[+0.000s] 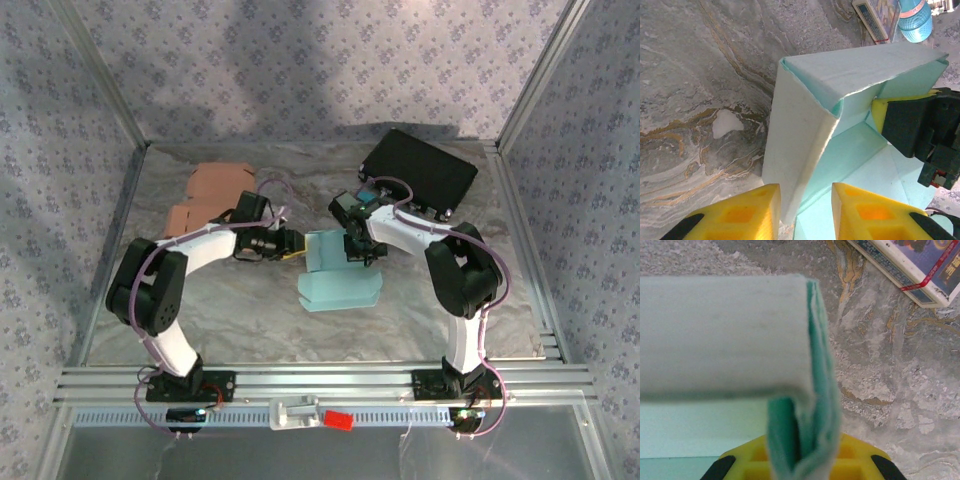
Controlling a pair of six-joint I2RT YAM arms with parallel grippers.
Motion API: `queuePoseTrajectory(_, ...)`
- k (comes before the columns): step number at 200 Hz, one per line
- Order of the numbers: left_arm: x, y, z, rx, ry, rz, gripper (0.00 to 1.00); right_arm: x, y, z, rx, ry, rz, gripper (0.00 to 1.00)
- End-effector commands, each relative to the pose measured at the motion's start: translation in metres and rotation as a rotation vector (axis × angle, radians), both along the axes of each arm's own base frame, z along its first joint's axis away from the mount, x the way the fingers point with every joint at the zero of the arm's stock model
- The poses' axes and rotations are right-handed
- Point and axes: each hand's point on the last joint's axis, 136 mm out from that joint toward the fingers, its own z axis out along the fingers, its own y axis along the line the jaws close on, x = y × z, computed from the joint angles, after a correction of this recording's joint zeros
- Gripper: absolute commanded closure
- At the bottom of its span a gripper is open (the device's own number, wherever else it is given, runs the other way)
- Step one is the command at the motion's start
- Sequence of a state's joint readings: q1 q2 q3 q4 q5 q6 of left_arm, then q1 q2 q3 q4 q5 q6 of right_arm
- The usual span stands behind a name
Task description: Fold the paper box
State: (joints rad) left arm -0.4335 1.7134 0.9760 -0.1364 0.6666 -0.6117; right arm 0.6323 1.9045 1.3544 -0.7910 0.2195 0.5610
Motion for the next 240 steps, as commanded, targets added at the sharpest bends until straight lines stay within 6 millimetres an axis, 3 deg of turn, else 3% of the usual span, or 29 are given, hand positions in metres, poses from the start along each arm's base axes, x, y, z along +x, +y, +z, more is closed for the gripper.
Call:
queuePoseTrajectory(1, -0.001, -0.009, 0.0, -0.023, -0.008, -0.047, 0.69, -0.001, -0.002, -0.002, -0.002, 0.018, 0.002, 1.0)
queuePoseTrajectory(134, 0.002, -0.023, -0.011, 0.0, -0.023, -0.067, 0.87, 0.001, 0.004, -0.002, 0.016, 0.033, 0.024, 1.0)
queuePoseTrajectory(240, -0.006, -0.016, -0.03, 0.341, -0.045, -0.08, 0.91, 0.002, 0.008, -0.002, 0.021, 0.033, 0.035, 1.0)
